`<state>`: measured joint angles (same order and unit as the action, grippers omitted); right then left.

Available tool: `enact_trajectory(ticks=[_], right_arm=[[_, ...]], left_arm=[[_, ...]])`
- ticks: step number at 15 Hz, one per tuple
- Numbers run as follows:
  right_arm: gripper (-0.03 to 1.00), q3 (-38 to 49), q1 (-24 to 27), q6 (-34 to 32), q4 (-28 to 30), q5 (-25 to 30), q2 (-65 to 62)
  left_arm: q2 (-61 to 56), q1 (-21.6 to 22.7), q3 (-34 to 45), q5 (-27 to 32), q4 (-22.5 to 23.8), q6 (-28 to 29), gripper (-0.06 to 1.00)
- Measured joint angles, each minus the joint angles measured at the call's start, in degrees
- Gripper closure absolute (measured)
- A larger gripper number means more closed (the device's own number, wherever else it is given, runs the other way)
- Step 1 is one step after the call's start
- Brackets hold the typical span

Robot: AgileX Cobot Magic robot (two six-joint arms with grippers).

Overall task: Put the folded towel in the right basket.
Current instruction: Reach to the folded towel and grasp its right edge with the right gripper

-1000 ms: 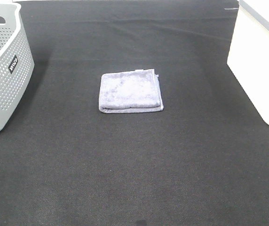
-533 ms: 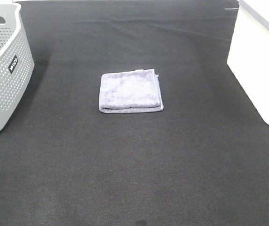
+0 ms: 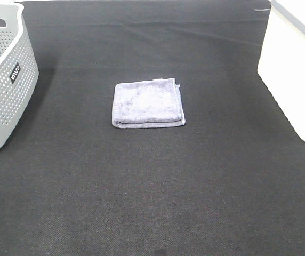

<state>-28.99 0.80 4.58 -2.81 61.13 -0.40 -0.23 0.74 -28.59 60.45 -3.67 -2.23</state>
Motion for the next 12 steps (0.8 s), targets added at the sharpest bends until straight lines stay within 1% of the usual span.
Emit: enact_trajectory(ticks=[7,8,10,12], right_arm=[[0.29,-0.11,0.00,0.00,-0.40,-0.17,0.17],[0.29,-0.63,0.00,0.00,-0.46,-1.32,1.38],[0.29,-2.46,0.00,0.00,-0.92,-7.28,6.59],[0.29,-5.84,0.00,0.00,-1.89,-13.18,16.27]], left_arm=[[0.00,0.00,0.00,0.00,0.00,0.00,-0.02],[0.00,0.00,0.00,0.00,0.00,0.00,-0.02],[0.00,0.00,0.00,0.00,0.00,0.00,-0.02],[0.00,0.00,0.00,0.00,0.00,0.00,-0.02]])
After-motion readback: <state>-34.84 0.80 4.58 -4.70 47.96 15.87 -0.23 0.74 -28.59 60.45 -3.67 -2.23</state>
